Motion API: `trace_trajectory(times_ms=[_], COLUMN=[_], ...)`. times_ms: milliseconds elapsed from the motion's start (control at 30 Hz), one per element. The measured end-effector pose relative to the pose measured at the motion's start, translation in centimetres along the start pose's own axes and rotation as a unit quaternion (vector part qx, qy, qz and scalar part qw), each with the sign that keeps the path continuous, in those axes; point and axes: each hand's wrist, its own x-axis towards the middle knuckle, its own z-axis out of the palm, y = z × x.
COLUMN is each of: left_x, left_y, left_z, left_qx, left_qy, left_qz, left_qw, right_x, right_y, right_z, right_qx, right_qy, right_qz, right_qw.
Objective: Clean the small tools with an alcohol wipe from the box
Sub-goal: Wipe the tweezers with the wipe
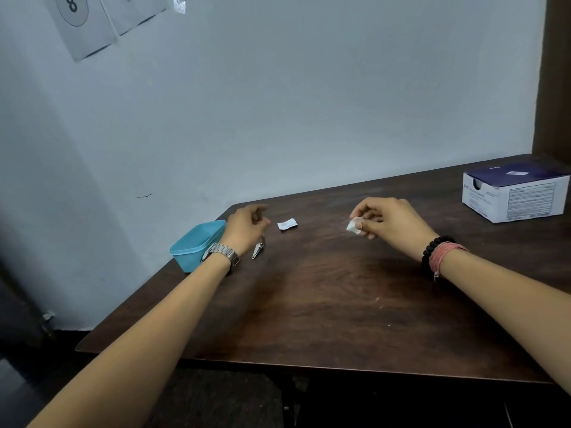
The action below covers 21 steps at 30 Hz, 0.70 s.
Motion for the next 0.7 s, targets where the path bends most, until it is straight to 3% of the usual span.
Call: trace_trajectory(times_ms=[100, 300, 500, 700], left_x=[0.1, 1.1, 0.8, 0.3], left_y=[2.6, 8.2, 9.2, 8.4], left_z=[1.0, 4.1, 6.9, 9.3], left_qx=[-0.137, -0.356, -0.431, -0.498], left_qy=[-0.037, -0.138, -0.174, -0.177], left_qz=[0.027, 0.041, 0.034, 0.013], left_qw=[0.99, 0.923, 0.885, 0.849], right_x=[0.1, 0.5, 0.6, 0.6], right_y=[0.2, 1.3, 1.3, 2.0], right_z=[0.0, -0.5, 0.0, -0.3], right_qx=[0.014, 0.085, 0.159, 0.108], right_qy=[0.011, 0.06, 0.1, 0.077], right_qz=[0.016, 0.06, 0.095, 0.106], right_qw=[1.0, 0.993, 0.978, 0.985])
